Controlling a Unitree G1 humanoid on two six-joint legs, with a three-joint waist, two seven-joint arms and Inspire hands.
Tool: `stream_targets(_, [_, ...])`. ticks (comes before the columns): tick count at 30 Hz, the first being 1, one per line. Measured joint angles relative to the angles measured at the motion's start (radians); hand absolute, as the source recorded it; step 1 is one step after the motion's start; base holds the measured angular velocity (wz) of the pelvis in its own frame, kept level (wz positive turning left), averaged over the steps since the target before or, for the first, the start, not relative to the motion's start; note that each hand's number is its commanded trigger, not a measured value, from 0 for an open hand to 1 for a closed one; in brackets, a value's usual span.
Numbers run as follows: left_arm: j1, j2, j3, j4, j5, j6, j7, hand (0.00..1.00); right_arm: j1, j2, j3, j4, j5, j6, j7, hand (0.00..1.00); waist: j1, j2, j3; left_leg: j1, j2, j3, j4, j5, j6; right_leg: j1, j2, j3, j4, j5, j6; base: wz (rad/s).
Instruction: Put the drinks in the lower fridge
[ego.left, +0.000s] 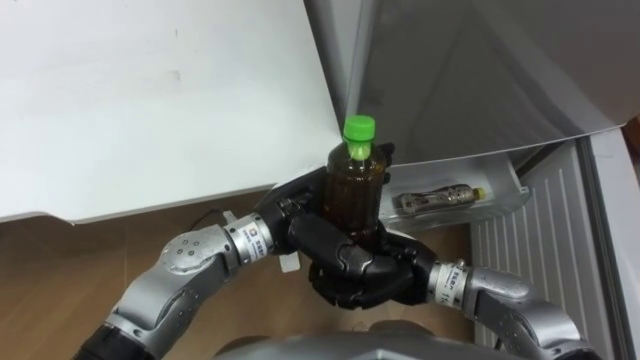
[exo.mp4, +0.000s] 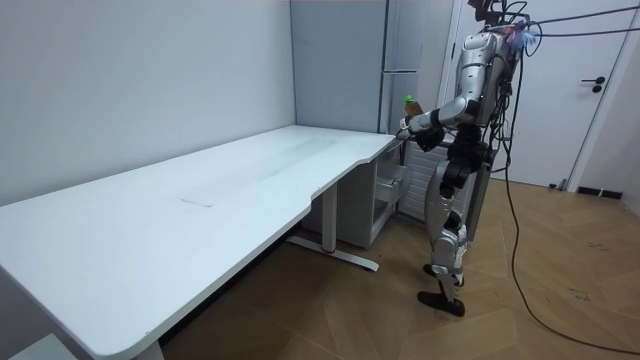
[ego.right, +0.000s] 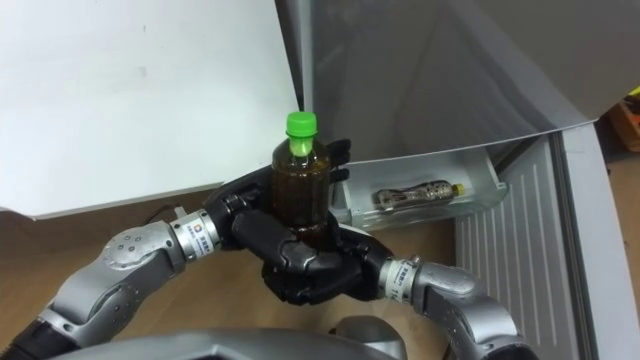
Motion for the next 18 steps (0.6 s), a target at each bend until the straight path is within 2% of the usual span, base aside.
stream_targets(5, [0.0, -0.001, 0.0, 0.003, 0.001, 0.0, -0.001, 0.0, 0.0, -0.001, 0.0, 0.0, 0.0, 0.0, 0.0, 1.0, 0.001, 0.005, -0.0027, 0.0, 0.0, 0.001, 0.0, 0.0, 0.0, 0.0, 0.0, 0.001, 0.001, 0.0, 0.0, 0.0])
stream_targets(11, [0.0, -0.007, 0.001, 0.037, 0.012, -0.004, -0.007, 0.0, 0.003, -0.005, 0.005, 0.0, -0.003, 0.02, -0.013, 1.0, 0.008, 0.01, -0.0046, 0.001, 0.0, 0.001, -0.002, 0.0, 0.0, 0.0, 0.002, 0.003, 0.003, 0.0, 0.0, 0.0])
stream_targets(15, [0.001, -0.007, -0.001, 0.05, 0.068, -0.032, -0.009, 0.0, 0.003, -0.004, 0.008, 0.0, -0.02, 0.02, -0.03, 1.0, 0.004, 0.01, -0.0036, -0.001, 0.0, 0.001, -0.008, 0.0, 0.0, -0.001, 0.001, 0.003, 0.003, 0.0, 0.0, 0.0])
stream_targets(18, [0.003, -0.006, -0.003, 0.068, 0.102, -0.068, -0.009, 0.0, 0.005, -0.005, 0.009, 0.0, -0.031, 0.02, -0.031, 1.0, -0.001, 0.009, -0.002, 0.003, -0.001, 0.002, -0.016, 0.0, 0.0, -0.001, 0.001, 0.004, 0.0, 0.0, 0.0, 0.0])
